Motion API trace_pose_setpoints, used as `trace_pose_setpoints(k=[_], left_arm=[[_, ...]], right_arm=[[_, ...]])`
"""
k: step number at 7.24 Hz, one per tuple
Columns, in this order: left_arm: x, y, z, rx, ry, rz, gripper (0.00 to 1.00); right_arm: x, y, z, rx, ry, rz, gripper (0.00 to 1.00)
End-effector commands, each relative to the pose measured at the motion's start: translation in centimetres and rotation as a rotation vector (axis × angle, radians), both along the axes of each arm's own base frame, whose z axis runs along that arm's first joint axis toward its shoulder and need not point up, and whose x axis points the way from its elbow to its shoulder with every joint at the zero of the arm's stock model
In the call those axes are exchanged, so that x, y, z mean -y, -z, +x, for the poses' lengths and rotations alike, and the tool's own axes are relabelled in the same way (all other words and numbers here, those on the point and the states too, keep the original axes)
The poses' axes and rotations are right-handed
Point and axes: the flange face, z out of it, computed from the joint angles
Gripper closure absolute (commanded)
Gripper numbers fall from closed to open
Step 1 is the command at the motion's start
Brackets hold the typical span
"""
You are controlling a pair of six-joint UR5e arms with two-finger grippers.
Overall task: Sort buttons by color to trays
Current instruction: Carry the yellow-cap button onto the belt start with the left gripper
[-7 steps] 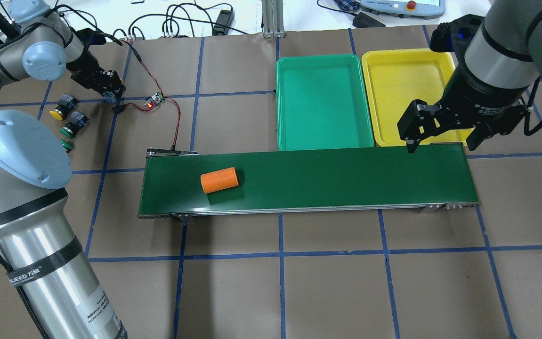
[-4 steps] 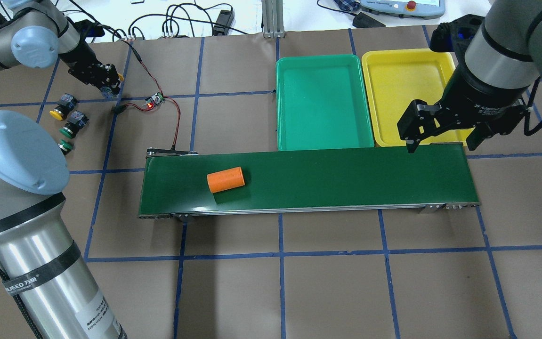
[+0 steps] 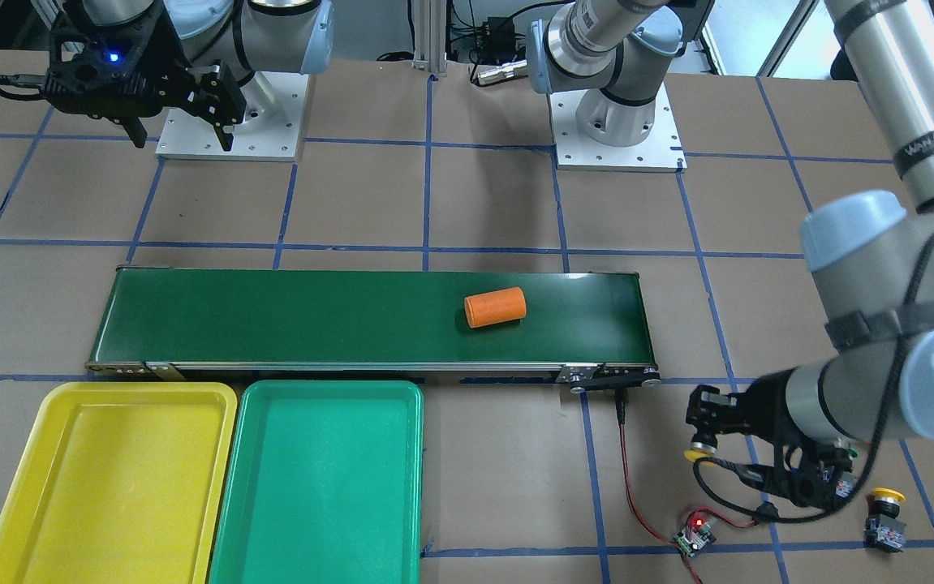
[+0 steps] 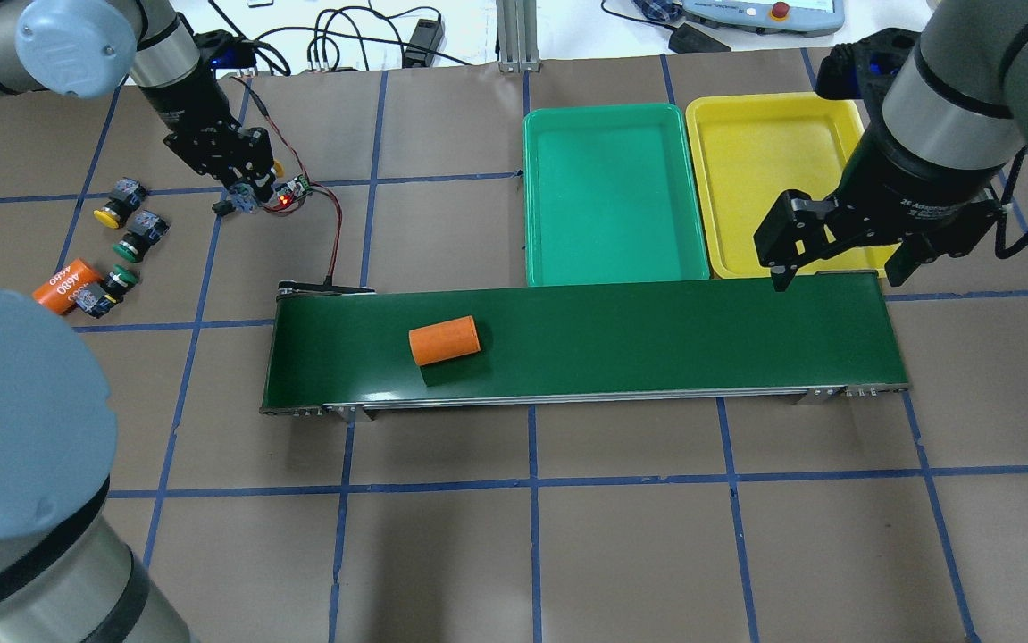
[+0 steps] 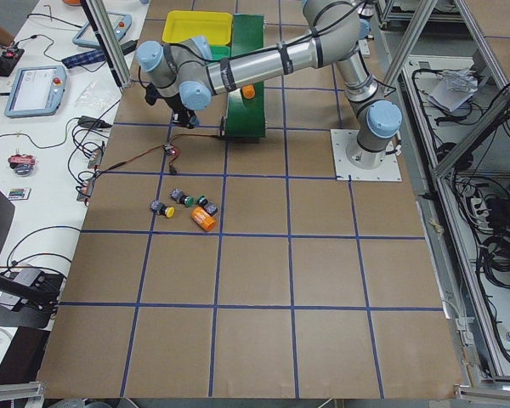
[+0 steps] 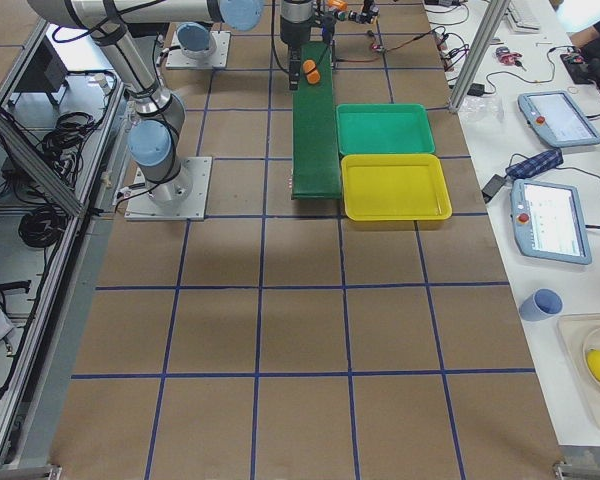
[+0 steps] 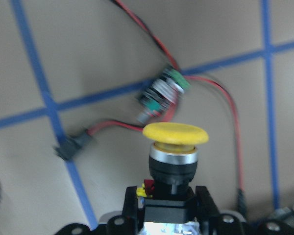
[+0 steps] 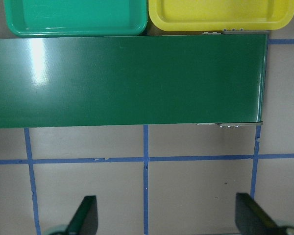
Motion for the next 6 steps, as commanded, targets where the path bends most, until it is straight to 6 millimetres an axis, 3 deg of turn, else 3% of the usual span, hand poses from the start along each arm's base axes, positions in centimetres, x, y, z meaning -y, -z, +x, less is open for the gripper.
trace_pose_setpoints(k=[1, 2, 3, 4, 6], left_arm=[[-10.5, 0.8, -3.2, 0.043, -0.165, 0.044, 1.00], [-13.2, 2.1, -4.2, 0.066, -0.253, 0.044, 1.00], [-13.9, 3.3, -6.0, 0.087, -0.303, 0.009, 1.00], [-13.3, 3.6, -7.5, 0.086, -0.298, -0.035, 1.00], [-13.7, 4.6, -8.5, 0.090, -0.275, -0.016, 1.00]], right_arm=[[0.0, 0.0, 0.0, -0.001, -0.005, 0.000, 0.00], [0.0, 0.0, 0.0, -0.001, -0.005, 0.000, 0.00], [0.0, 0.0, 0.0, 0.001, 0.001, 0.000, 0.00], [0.1, 0.1, 0.0, -0.001, 0.001, 0.002, 0.00], [0.1, 0.0, 0.0, -0.001, -0.005, -0.001, 0.00]])
